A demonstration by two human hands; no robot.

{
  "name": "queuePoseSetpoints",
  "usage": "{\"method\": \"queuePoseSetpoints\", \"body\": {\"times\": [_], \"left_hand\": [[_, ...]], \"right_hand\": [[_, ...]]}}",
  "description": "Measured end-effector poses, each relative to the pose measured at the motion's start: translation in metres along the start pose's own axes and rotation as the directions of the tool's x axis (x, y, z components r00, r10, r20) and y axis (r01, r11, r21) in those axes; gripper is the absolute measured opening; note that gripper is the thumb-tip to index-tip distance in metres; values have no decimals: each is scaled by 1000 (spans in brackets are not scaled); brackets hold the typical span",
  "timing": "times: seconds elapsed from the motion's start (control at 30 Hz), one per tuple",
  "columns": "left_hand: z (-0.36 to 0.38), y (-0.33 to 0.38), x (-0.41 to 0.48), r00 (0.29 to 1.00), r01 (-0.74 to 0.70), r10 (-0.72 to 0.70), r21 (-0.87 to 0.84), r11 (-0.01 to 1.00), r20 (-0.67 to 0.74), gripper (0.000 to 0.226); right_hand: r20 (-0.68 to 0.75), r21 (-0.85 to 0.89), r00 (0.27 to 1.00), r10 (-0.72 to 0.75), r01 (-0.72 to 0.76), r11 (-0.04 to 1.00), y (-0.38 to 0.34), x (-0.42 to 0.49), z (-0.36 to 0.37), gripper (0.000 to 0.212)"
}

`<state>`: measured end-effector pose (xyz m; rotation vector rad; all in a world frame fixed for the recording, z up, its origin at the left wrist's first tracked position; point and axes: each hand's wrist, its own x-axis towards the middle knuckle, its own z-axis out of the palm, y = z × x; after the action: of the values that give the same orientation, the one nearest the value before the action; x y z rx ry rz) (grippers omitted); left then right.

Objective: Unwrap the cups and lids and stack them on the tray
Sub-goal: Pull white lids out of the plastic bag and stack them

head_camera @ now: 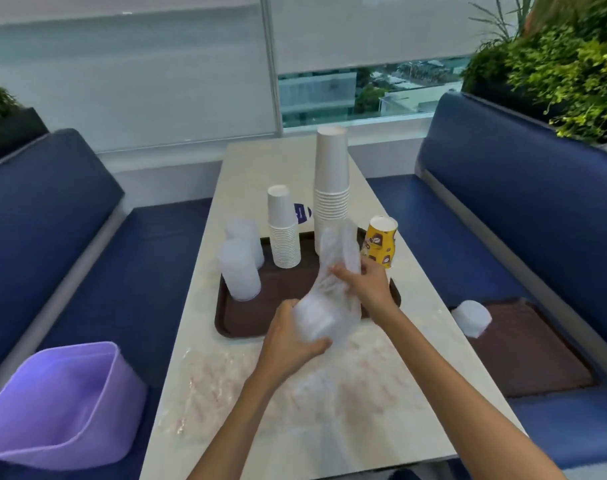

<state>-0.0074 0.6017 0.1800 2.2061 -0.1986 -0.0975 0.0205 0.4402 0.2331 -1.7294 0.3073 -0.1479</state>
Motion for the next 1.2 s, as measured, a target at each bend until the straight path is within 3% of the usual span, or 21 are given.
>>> {"method": "queuePoseSetpoints", "body": {"times": [0.1, 0.27, 0.6, 0.8, 0.87, 0.93, 1.0, 1.07, 1.1, 1.2], "left_hand": [[-8, -6, 4, 999, -15, 15, -18, 1000, -31, 69], [-11, -16, 14, 999, -23, 23, -5, 1000, -33, 68], [-18, -38, 44, 990, 134, -138, -115, 984, -24, 73], [-27, -53, 59, 969, 247, -247, -221, 943, 28, 69], [-31, -57, 59, 947, 316, -314, -342, 885, 60, 68], [-38, -53, 60, 935, 347, -341, -456, 819, 98, 63], [-42, -44, 61, 941, 335, -309, -532, 778, 140, 65], [-46, -33, 64, 950, 313, -259, -560, 767, 177, 67], [-48, -29, 67, 953, 302, -240, -550, 779, 183, 63], [-50, -18, 73, 964, 265, -247, -483, 835, 101, 54]], "right_hand": [[187, -78, 979, 85, -71, 994, -5, 3, 15, 33], [75, -212, 997, 32, -16, 977, -5, 23, 36, 19], [56, 117, 998, -26, 19, 993, -48, 75, 38, 11], [-65, 393, 991, -119, 136, 909, -57, 92, 29, 18], [6, 352, 992, -129, 118, 929, -47, 92, 30, 32], [183, 191, 981, -71, 35, 981, -23, 86, 36, 59], [382, 21, 921, 80, -95, 995, 6, 80, 44, 94], [517, -31, 832, 201, -217, 976, 27, 71, 52, 114], [559, -7, 797, 229, -272, 962, 33, 68, 55, 110], [622, 123, 728, 289, -455, 882, 36, 59, 55, 69]]}}
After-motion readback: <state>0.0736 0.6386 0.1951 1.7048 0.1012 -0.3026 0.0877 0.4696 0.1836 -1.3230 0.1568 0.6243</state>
